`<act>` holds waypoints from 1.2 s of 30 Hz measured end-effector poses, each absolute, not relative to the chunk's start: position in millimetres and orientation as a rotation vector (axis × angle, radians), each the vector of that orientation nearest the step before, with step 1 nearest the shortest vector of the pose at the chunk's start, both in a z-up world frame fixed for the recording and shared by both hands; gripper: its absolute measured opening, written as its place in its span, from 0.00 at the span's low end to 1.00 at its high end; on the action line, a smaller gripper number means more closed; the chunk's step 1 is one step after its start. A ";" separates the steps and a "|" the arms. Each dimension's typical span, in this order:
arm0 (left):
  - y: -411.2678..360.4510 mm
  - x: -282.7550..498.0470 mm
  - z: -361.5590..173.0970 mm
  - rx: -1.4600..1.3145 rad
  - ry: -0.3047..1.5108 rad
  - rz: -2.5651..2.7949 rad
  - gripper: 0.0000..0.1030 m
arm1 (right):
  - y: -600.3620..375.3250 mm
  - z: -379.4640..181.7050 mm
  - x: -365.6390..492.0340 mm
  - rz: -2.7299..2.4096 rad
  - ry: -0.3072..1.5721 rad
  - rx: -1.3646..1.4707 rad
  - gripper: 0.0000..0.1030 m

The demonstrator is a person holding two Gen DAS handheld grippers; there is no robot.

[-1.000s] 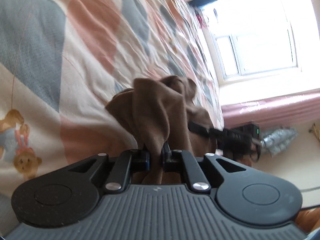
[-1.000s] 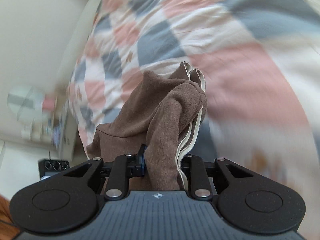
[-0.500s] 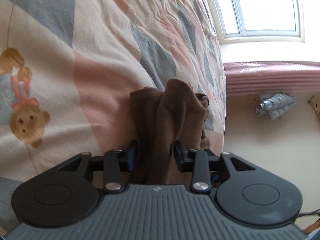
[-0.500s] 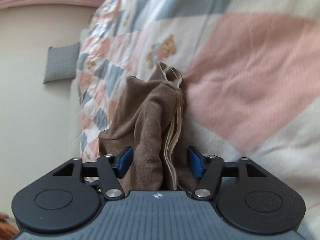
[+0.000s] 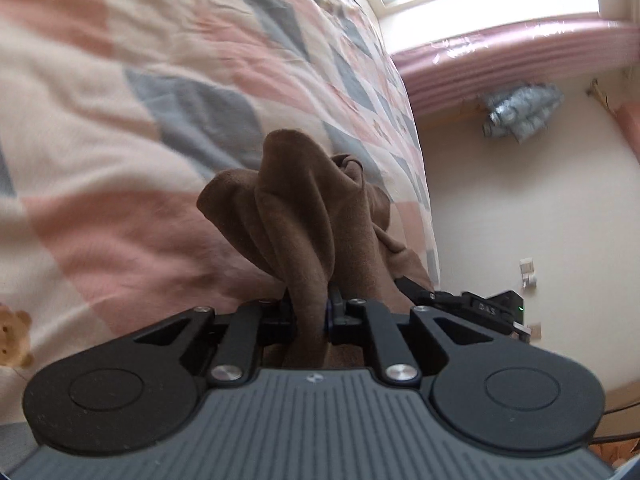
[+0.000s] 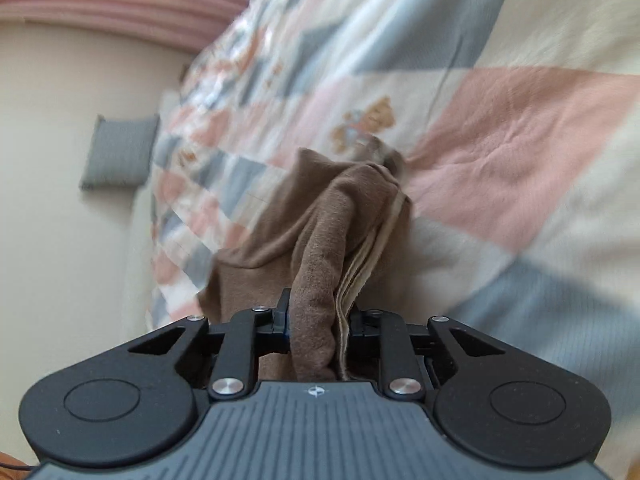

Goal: Fold clothes
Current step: 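Carry the held brown shirt with both grippers toward the clothes stack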

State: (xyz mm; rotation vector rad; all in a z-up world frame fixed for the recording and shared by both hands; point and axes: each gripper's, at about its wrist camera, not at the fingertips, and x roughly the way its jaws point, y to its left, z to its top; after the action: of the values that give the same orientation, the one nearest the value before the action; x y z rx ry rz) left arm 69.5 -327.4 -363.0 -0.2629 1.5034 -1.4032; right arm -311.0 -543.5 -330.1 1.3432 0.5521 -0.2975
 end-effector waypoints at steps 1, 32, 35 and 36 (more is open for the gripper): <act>-328.8 69.0 -350.6 -0.232 1.507 -1.426 0.08 | -532.2 -318.8 -322.3 -0.327 0.516 1.354 0.21; -465.7 -426.5 -147.8 0.216 1.543 -2.151 0.08 | -323.8 -114.1 -840.4 -1.138 -0.326 1.439 0.22; -493.0 -467.6 -135.8 0.241 1.514 -2.180 0.08 | -333.3 -108.9 -869.6 -1.174 -0.403 1.431 0.22; -504.3 -479.7 -130.7 0.254 1.498 -2.193 0.08 | -336.7 -106.9 -877.7 -1.185 -0.430 1.426 0.22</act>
State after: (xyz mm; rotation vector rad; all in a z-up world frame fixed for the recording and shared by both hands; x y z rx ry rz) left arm -479.7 -504.3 -130.7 0.2541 1.4981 -2.1931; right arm -877.7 -336.7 -106.9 1.4264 -0.4297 -1.1847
